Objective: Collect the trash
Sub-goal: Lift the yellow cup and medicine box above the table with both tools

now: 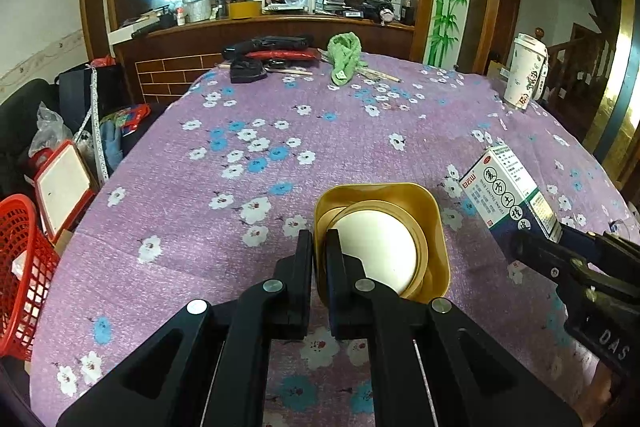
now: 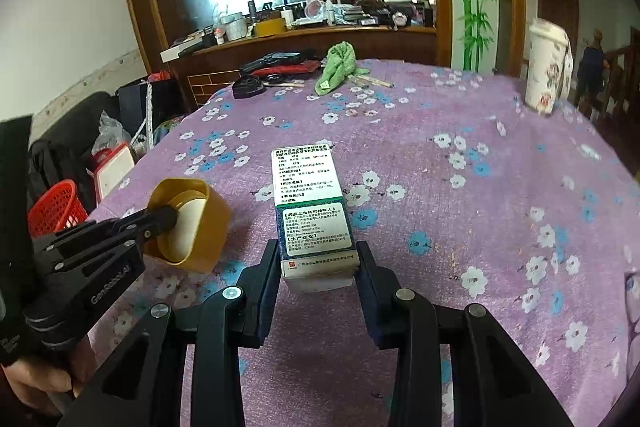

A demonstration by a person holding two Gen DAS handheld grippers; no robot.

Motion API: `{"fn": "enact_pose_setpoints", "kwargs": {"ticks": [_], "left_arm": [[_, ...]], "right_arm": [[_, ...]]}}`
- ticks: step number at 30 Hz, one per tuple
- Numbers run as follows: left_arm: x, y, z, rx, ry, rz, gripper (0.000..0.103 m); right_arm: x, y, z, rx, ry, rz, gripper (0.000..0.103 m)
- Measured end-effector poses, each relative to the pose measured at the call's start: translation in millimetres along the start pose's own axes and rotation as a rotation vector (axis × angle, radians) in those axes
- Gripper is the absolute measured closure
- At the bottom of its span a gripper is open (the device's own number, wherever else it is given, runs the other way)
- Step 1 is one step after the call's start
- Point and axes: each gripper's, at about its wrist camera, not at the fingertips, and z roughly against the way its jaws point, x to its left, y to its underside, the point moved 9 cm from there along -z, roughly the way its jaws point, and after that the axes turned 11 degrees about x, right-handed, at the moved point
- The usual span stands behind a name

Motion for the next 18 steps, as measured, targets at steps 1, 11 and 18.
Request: {"fn": "enact_pose_setpoints", "kwargs": {"ticks": [1, 11, 18], "left_arm": [[1.0, 0.1, 2.7, -0.003, 0.001, 0.002, 0.097], [39.0, 13.1, 59.7, -0.09, -0.027, 0.025, 0.097], [80.4, 29.3, 95.3, -0.145, -0.059, 0.053, 0.097]], "right_arm": [[0.0, 1.0, -0.9, 0.018, -0.018, -0.018, 0.064], [48.0, 8.7, 29.3, 0.013, -0.036, 0.021, 0.064], [102.6, 8.6, 41.9, 0.002, -0.033, 0.104, 0.064]]}}
